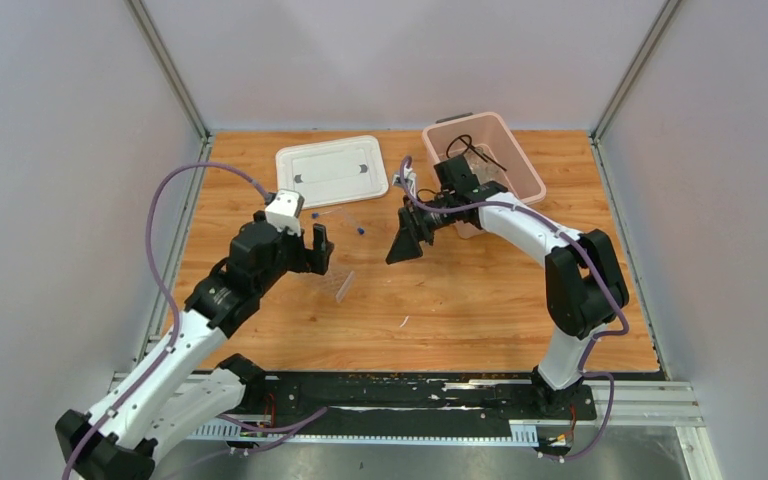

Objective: Organize the chemistry lab equipment
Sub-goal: Insert the test tube into the slot of the test tube rack, then pick up the test tube at the center of the board.

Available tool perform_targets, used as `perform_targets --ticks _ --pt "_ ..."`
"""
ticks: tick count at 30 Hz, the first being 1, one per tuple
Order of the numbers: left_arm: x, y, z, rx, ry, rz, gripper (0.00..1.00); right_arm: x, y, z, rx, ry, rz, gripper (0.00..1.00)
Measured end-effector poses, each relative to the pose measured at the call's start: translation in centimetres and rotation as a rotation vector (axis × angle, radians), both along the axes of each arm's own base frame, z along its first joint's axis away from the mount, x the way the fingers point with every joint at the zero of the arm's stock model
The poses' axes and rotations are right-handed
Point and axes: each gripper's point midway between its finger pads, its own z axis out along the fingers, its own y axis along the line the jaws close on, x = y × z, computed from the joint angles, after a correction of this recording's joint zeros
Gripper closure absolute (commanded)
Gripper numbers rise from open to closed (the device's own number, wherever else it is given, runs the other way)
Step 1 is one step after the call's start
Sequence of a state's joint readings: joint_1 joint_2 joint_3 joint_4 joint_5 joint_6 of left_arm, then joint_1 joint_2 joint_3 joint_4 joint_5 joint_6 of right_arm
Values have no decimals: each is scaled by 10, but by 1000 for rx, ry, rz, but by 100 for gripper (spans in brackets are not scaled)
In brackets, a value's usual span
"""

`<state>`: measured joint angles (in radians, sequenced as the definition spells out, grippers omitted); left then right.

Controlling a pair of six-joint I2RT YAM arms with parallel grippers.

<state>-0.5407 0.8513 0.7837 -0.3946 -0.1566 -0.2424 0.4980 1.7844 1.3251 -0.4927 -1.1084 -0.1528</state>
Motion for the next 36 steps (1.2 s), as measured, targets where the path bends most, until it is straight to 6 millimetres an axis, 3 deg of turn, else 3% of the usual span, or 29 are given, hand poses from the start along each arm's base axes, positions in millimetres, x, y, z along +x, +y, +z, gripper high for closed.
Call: perform_targets --ticks 3,9,14,21,26,30,33,36 --pt "-7 1 12 -60 -77 -10 0 11 0 -4 -53 -69 -24 24" --pt "-11 -2 20 -110 -112 -22 0 51 15 -4 -149 -231 -70 25" --pt "-15 -3 22 -135 -115 -33 0 88 28 -25 -289 -332 -112 25" --pt "-26 -9 37 -147 -94 -86 0 114 51 -62 -512 -431 -182 27" --pt "-33 -11 57 -151 -95 -127 0 125 65 -71 -559 -435 -248 39" --pt "-39 -6 61 -77 -80 -157 0 138 67 -77 -565 -423 -301 40" --pt "-38 0 60 -47 -111 -148 0 146 70 -85 -568 -409 -323 40" --pt "-40 12 36 -21 -99 -119 0 157 78 -90 -559 -407 -337 40"
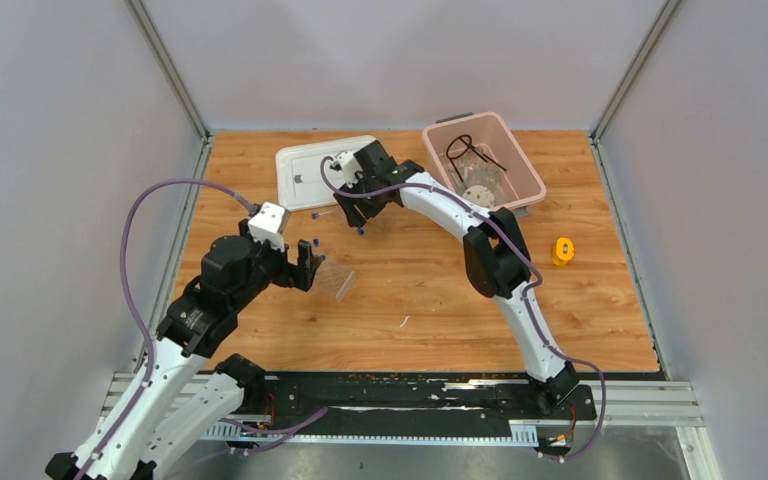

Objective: Organize the chemistry lab equipment
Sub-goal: Pick up the test tube at the center of the board.

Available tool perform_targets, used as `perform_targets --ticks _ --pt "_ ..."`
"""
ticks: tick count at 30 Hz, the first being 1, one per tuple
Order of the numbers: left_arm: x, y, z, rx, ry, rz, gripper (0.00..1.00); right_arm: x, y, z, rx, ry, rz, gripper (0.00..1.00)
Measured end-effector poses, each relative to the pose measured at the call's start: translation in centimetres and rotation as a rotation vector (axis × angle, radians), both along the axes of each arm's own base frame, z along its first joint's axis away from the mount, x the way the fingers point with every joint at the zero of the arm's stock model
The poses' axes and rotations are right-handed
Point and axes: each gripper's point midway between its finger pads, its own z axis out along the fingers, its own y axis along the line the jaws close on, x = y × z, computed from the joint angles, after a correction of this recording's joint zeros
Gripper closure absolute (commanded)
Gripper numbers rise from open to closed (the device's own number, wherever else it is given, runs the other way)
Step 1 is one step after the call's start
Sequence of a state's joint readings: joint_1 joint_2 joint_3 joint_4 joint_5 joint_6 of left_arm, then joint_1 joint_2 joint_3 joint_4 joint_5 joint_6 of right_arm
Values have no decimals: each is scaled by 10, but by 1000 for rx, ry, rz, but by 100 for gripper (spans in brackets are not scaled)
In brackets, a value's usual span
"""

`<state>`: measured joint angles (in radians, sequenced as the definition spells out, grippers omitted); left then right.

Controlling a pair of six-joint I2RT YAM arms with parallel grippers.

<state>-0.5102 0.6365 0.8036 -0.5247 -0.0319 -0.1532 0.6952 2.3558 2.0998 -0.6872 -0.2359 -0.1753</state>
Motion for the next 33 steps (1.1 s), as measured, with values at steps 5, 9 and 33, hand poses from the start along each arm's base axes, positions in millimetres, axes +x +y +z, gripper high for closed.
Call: perform_targets --ticks 5,9,33 --pt "2 19 -24 5 20 69 0 14 11 -10 9 -8 -7 44" --pt "3 17 -22 -8 10 58 0 25 17 -22 2 -19 -21 59" --pt "6 18 -16 -35 -9 53 0 29 2 -50 -150 -103 -9 90"
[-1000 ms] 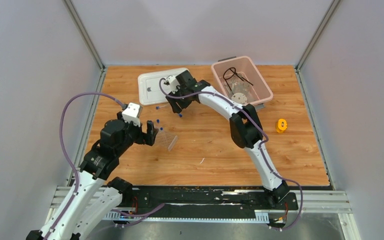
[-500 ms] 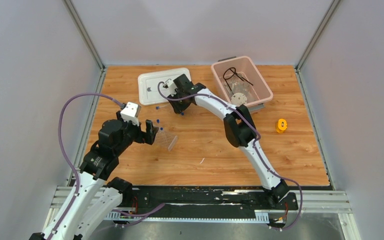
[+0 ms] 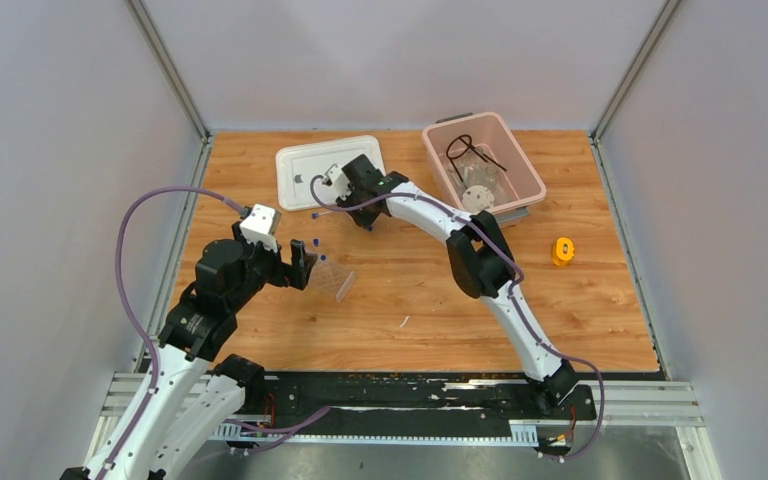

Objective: Organize the chemistry lab equipment
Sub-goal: Pick up the test tube at the center of the board.

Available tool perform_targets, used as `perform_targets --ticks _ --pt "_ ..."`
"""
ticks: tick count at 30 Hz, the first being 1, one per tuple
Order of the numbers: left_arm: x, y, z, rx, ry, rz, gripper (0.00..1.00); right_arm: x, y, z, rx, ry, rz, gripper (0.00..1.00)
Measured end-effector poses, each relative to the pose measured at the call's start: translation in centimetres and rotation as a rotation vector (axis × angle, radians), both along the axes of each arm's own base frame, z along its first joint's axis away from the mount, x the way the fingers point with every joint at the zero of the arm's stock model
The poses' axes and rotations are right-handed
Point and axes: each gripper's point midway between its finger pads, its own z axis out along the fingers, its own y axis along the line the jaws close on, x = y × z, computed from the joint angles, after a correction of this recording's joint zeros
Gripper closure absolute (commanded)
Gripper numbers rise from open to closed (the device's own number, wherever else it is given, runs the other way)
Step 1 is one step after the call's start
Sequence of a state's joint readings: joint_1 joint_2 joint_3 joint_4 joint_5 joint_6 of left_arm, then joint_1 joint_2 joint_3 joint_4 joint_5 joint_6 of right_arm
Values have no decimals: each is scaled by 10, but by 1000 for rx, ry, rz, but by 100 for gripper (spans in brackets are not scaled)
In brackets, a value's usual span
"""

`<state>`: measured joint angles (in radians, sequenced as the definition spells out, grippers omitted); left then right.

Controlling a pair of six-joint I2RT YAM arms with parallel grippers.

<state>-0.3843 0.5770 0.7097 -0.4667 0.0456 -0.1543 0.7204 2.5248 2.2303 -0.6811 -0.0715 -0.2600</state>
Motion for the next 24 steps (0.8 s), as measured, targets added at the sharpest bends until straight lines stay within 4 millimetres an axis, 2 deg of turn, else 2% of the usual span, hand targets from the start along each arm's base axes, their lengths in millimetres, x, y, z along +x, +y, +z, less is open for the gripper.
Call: perform_targets --ticks 4,8,13,17,20,24 --pt "0 0 0 -1 0 -2 0 -11 -16 0 -59 -9 25 100" --pt "0 -1 0 -2 0 -4 0 -25 -37 1 -115 12 24 100" --pt "-3 -7 1 -15 3 -42 0 -56 -57 6 -82 137 21 100" --pt "-6 -21 2 -52 16 -107 0 -79 -69 34 29 234 0 100" --pt "-9 -34 4 -110 43 -156 1 -94 -78 66 140 279 -15 100" --pt "-11 -64 11 -301 67 -244 1 -114 -89 111 342 338 -27 100"
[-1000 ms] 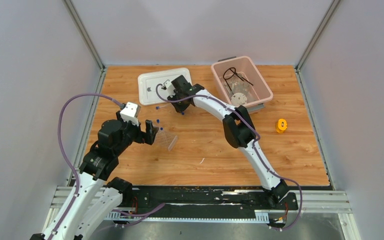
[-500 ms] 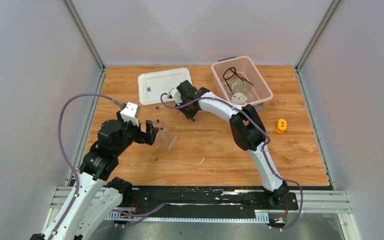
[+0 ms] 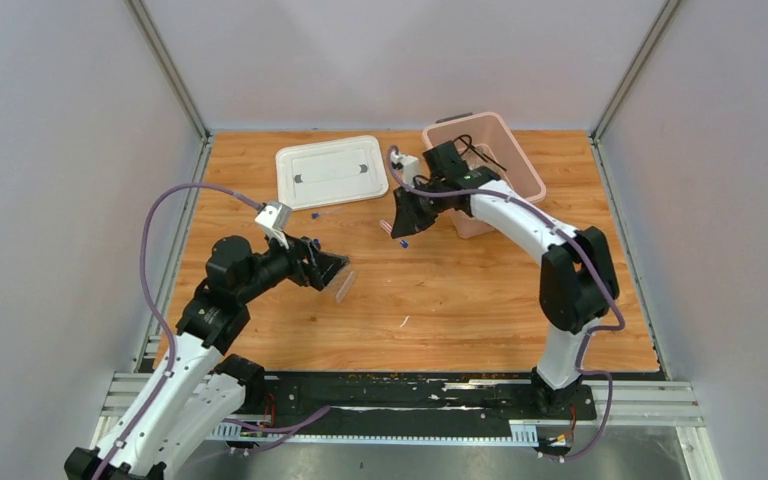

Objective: Organize the chemistry lab equipment
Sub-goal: Pick up the test tube at the center of the board.

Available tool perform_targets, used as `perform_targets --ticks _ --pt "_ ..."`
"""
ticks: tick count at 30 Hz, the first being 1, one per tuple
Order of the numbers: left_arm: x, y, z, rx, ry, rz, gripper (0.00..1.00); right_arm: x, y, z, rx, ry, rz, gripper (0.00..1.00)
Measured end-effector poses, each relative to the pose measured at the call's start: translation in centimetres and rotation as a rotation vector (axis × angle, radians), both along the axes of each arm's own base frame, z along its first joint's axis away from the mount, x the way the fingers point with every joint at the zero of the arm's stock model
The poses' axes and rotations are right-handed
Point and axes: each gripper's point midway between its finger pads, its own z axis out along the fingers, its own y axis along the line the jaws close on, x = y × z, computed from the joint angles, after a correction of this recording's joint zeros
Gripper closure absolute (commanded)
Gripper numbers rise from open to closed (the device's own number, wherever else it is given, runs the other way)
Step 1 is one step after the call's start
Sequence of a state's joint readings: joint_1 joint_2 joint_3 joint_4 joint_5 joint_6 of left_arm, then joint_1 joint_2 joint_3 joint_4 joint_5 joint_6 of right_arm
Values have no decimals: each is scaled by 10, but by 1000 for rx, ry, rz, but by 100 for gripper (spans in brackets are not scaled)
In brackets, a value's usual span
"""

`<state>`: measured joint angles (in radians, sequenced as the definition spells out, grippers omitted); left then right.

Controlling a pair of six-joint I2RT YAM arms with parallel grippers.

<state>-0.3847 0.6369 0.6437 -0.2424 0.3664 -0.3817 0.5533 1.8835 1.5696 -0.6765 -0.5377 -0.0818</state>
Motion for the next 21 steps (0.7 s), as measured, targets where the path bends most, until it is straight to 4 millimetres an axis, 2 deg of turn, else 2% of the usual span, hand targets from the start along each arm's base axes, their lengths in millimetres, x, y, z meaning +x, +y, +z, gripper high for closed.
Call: perform_targets --ticks 4,7,10,13,18,21 --pt "-4 -30 -6 -162 45 -68 1 -20 -9 24 190 102 -26 100" --pt "-12 -57 -11 -219 71 -132 2 -25 -9 33 310 188 -31 100" --pt "-10 -83 -1 -301 66 -163 5 -32 -7 39 412 280 -25 100" --pt "6 -95 2 -397 81 -125 12 -41 -1 49 490 352 11 100" --pt "27 -108 -18 -489 180 -47 20 -51 5 68 573 422 85 100" --pt "32 -113 -19 -531 203 -18 25 -54 6 71 593 455 111 100"
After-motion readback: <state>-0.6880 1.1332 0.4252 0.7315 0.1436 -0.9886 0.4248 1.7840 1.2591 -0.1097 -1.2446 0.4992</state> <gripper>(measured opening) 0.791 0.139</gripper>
